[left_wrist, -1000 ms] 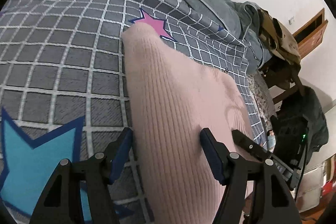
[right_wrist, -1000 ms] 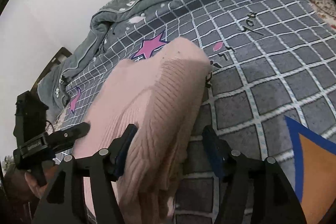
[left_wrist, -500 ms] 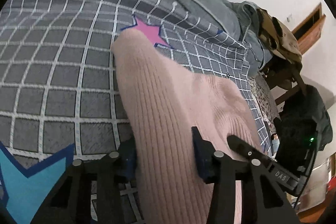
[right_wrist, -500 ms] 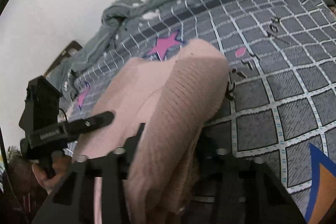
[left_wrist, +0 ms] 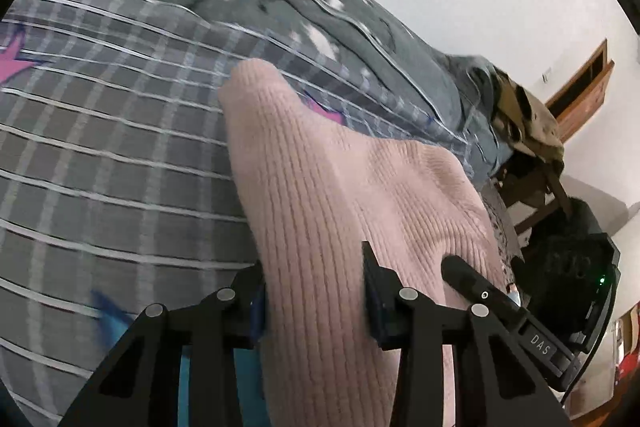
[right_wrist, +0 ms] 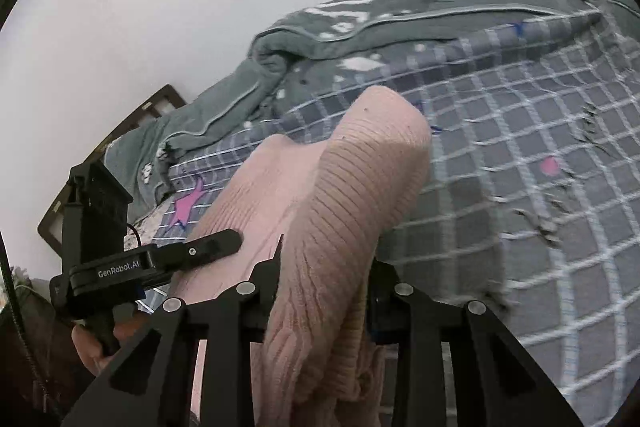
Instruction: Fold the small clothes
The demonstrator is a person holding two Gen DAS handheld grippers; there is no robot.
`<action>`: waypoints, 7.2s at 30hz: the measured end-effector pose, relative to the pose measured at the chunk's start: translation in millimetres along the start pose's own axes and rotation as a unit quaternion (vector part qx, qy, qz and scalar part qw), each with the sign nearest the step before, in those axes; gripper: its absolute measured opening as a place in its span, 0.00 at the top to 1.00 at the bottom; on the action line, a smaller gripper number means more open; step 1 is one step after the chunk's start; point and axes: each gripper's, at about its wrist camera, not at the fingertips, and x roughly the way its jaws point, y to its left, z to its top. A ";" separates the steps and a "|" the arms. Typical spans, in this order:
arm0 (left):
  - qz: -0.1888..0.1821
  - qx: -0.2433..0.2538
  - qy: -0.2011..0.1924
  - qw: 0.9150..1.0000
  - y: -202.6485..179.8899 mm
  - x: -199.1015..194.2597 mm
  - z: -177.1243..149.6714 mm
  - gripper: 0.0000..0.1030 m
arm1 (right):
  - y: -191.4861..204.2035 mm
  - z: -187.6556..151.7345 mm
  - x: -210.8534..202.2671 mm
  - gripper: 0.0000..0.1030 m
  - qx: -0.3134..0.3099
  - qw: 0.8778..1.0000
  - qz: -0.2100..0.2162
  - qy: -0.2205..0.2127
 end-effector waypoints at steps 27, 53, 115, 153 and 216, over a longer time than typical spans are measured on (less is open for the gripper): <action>0.123 0.034 -0.019 0.992 60.8 -37.6 0.3 0.46 | 55.7 -10.0 54.9 0.53 -0.085 0.993 -0.073 0.038; 0.221 0.196 0.007 0.955 11.6 -69.8 -111.3 0.70 | 91.4 -85.6 -4.6 0.54 -0.143 0.988 -0.041 0.040; 0.098 0.150 -0.043 0.983 43.4 -38.5 14.5 0.57 | 95.2 -17.6 58.2 0.75 -0.205 0.977 -0.048 0.015; 0.164 0.188 -0.050 0.967 29.9 -27.3 -2.9 0.49 | 66.4 -48.0 39.8 0.68 -0.158 0.983 -0.090 0.034; 0.211 0.134 0.011 0.968 38.1 -68.6 -121.1 0.43 | 82.3 -117.3 -8.9 0.60 -0.190 0.977 -0.076 0.053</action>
